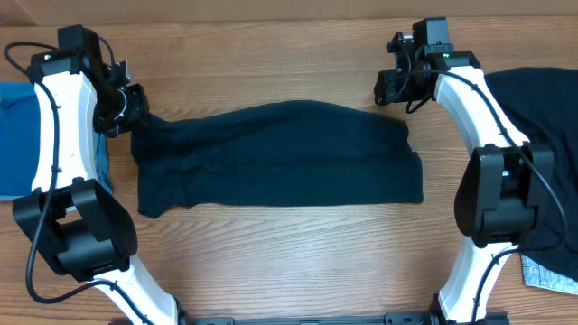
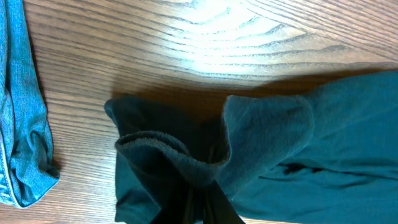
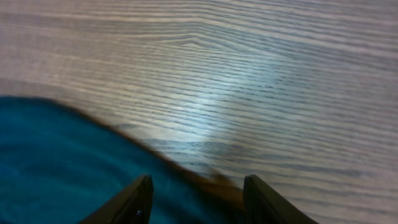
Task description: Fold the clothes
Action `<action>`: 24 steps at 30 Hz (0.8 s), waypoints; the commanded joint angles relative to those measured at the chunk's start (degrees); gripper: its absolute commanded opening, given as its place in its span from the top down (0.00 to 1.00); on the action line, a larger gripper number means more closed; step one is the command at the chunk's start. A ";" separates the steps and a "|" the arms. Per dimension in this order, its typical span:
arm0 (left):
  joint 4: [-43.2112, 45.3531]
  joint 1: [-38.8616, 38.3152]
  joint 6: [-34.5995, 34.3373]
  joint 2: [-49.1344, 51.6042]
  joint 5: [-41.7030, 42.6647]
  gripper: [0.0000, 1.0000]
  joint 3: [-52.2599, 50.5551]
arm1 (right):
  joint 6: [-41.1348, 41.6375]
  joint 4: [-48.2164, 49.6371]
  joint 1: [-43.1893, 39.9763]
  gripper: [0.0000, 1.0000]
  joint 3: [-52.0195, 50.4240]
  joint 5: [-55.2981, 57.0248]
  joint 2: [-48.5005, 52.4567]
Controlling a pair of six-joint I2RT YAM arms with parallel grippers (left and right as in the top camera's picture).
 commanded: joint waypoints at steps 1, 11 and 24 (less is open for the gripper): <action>-0.11 -0.13 0.92 0.04 -0.70 0.92 0.22 | 5.99 -0.02 -0.46 0.50 -0.39 1.07 2.80; -0.11 -0.13 0.92 0.04 -0.68 0.92 0.22 | 10.38 -6.91 -0.39 0.50 -0.39 0.00 9.09; -0.11 -0.13 0.92 0.04 -0.68 0.92 0.22 | 10.36 -8.48 -0.39 0.96 -0.04 0.00 9.07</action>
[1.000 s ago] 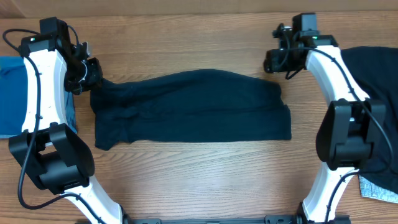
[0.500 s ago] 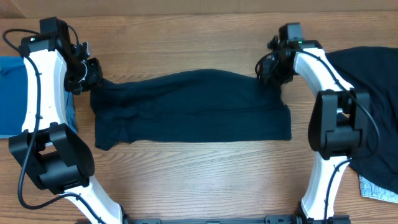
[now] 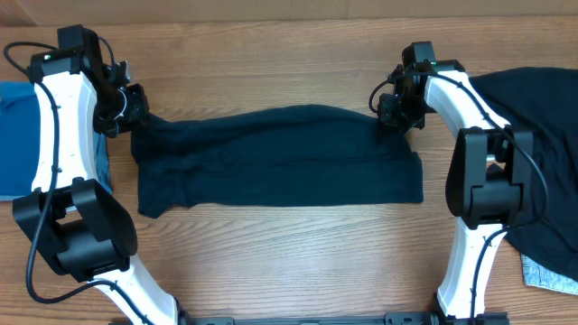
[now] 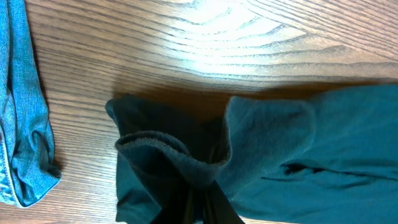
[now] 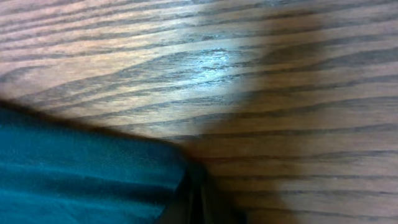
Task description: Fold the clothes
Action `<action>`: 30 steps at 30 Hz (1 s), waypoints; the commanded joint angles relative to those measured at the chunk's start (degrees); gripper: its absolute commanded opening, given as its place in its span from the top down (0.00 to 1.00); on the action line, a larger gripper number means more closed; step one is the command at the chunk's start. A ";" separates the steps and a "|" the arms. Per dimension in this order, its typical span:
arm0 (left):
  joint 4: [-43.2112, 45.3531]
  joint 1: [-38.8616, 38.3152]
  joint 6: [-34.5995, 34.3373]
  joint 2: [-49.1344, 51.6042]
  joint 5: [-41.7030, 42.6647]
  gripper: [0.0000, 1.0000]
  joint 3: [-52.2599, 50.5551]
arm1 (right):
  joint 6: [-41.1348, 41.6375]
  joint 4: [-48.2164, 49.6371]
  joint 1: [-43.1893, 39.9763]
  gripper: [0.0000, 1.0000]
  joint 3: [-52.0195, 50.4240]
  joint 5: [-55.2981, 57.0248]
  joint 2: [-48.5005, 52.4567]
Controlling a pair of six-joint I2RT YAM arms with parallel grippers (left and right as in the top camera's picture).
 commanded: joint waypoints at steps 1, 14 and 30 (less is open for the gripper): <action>-0.13 -0.13 0.92 0.04 -0.48 0.92 0.22 | 0.20 0.20 -0.09 0.96 0.72 -0.02 0.81; -0.31 -0.13 0.92 0.04 0.39 0.91 0.22 | 0.15 -18.23 -0.11 0.96 8.59 0.39 -4.87; -4.20 -0.13 0.92 0.04 0.33 0.90 0.22 | -0.48 -19.47 -0.15 0.81 8.55 3.50 -4.87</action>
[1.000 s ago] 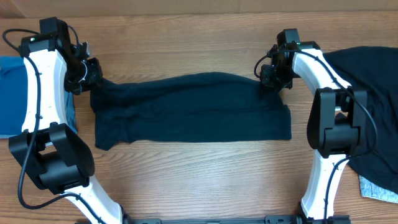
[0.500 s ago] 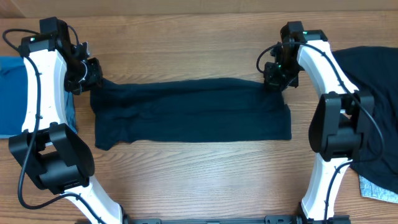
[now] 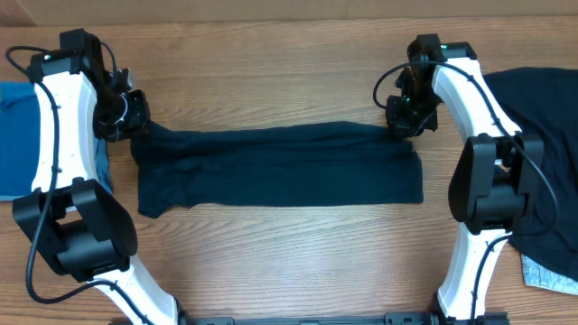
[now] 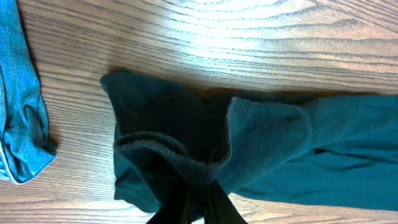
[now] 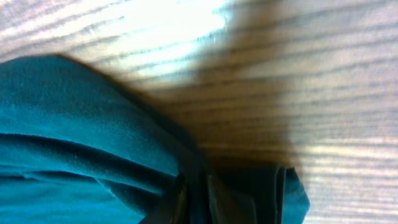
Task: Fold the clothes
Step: 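Hold the shirt's far edge up with both grippers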
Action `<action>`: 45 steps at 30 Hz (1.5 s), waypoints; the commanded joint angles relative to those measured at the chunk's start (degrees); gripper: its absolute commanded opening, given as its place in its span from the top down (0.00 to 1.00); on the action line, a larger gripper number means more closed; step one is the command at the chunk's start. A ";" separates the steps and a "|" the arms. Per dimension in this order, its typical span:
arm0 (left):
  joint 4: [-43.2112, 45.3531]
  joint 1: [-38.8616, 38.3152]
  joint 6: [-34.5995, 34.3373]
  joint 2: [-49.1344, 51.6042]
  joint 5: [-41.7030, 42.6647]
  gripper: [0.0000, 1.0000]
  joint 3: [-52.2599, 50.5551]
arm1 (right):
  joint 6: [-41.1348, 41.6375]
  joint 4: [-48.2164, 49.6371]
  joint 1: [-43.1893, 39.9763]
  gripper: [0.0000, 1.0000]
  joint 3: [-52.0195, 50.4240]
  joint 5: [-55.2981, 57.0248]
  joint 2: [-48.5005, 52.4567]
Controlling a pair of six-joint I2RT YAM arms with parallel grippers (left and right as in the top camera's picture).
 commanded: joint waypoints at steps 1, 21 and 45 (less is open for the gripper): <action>-0.13 -0.13 0.92 0.04 0.28 0.90 0.22 | -0.33 2.27 -0.15 0.74 1.33 0.94 -2.29; 0.24 -0.13 0.92 0.04 0.31 0.88 0.22 | -4.33 15.08 -0.09 0.59 1.33 0.24 -2.19; 0.42 -0.13 0.92 0.04 0.31 0.88 0.22 | 2.91 15.19 -0.04 0.88 1.18 -2.36 6.10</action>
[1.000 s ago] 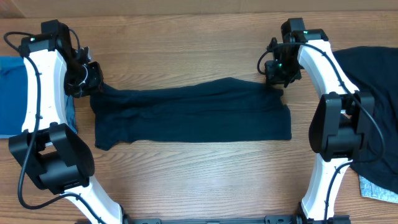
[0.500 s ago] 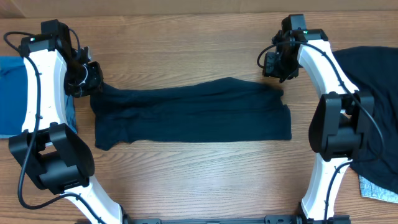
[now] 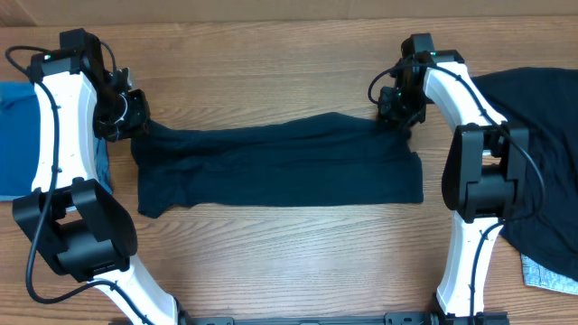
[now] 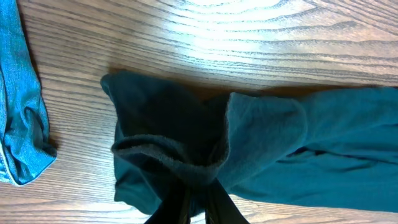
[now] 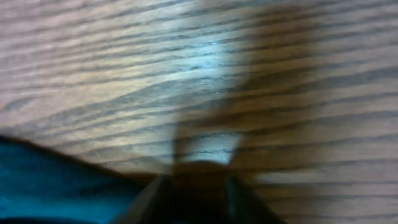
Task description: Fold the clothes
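Observation:
A long dark navy garment (image 3: 280, 167) lies flat across the table's middle. My left gripper (image 3: 126, 116) is at its upper left corner, shut on a bunched fold of the cloth (image 4: 199, 168); the jaws meet at the bottom edge of the left wrist view (image 4: 198, 205). My right gripper (image 3: 395, 106) sits at the garment's upper right corner. In the blurred right wrist view the right gripper (image 5: 198, 190) stands open over bare wood, with the navy cloth (image 5: 56, 186) only at the lower left.
A light blue garment (image 3: 13, 135) lies at the table's left edge, beside the left arm, and shows in the left wrist view as the light blue garment (image 4: 18, 99). A second dark garment (image 3: 542, 117) covers the right side. A patterned cloth (image 3: 551, 271) lies near the front right.
My right gripper was shut on the garment's upper right corner; now it is open and a little farther back. The top edge near it has slackened and bulges upward. The left gripper still holds its corner.
The left gripper has held the left corner throughout. The right gripper was open beyond the upper right corner, then shut at that corner. Then the top edge was drawn straight and taut between both grippers. Now the right gripper has let go.

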Action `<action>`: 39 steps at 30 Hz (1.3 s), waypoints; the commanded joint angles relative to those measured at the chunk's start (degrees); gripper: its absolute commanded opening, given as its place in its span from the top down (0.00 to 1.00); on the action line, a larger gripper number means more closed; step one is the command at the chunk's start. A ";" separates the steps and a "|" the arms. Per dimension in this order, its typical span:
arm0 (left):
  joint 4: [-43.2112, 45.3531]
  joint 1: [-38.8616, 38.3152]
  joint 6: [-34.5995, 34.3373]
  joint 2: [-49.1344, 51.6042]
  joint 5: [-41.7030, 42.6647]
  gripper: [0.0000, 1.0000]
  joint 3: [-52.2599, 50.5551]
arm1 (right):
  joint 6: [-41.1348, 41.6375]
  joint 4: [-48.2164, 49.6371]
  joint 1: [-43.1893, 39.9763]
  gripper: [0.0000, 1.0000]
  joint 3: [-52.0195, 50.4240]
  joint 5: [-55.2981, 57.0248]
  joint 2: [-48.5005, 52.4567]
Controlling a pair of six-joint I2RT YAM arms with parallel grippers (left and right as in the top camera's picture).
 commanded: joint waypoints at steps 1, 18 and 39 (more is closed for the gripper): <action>0.15 -0.13 0.92 0.04 0.31 0.88 0.22 | 0.13 0.17 0.00 0.96 1.09 -1.95 0.22; 0.20 -0.13 0.92 0.04 0.33 0.88 0.22 | 0.07 -11.85 0.24 0.96 13.62 -1.97 -5.66; -5.53 -0.11 1.42 0.04 0.35 0.89 0.22 | -0.33 -30.34 0.24 0.92 13.46 1.97 -7.02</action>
